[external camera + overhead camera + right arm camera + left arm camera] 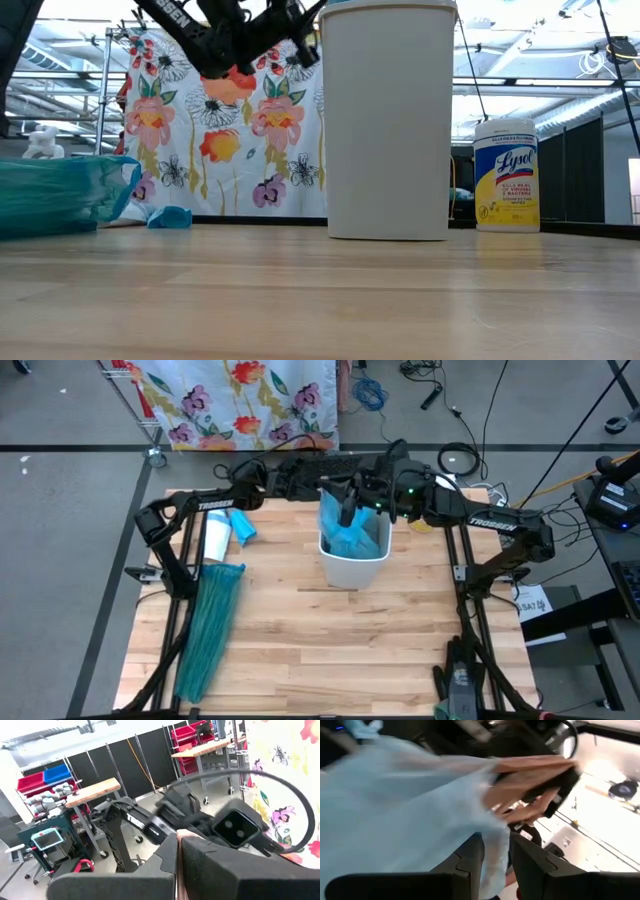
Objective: Place trash/remove bag and relplace
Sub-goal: Remove the light blue trash bag from the white trash bin
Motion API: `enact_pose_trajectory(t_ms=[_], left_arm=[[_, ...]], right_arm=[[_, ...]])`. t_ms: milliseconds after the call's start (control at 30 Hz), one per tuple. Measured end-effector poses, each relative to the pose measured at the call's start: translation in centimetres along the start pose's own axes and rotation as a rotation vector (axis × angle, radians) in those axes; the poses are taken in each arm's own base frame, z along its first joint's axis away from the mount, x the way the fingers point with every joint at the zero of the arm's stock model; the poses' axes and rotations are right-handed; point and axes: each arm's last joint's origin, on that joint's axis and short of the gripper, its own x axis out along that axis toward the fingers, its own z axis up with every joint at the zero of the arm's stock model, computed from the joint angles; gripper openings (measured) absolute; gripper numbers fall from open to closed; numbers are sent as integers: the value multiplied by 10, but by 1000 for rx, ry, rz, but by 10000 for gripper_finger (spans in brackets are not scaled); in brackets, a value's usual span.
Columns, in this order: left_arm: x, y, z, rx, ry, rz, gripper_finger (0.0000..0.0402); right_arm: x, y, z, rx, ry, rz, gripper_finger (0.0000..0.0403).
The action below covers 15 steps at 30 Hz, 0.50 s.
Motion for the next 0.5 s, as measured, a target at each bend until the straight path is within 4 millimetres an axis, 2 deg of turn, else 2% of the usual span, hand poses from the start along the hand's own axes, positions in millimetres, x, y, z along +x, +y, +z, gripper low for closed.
enact_pose_trajectory(t_ms=[267, 500], left_arm=[[11, -20, 21, 78, -37, -31, 99], [24, -15, 26, 73, -4, 29, 99]], right_arm=[[-4, 11, -3, 40, 21, 32, 0], [-20, 21, 12, 35, -64, 84, 0]])
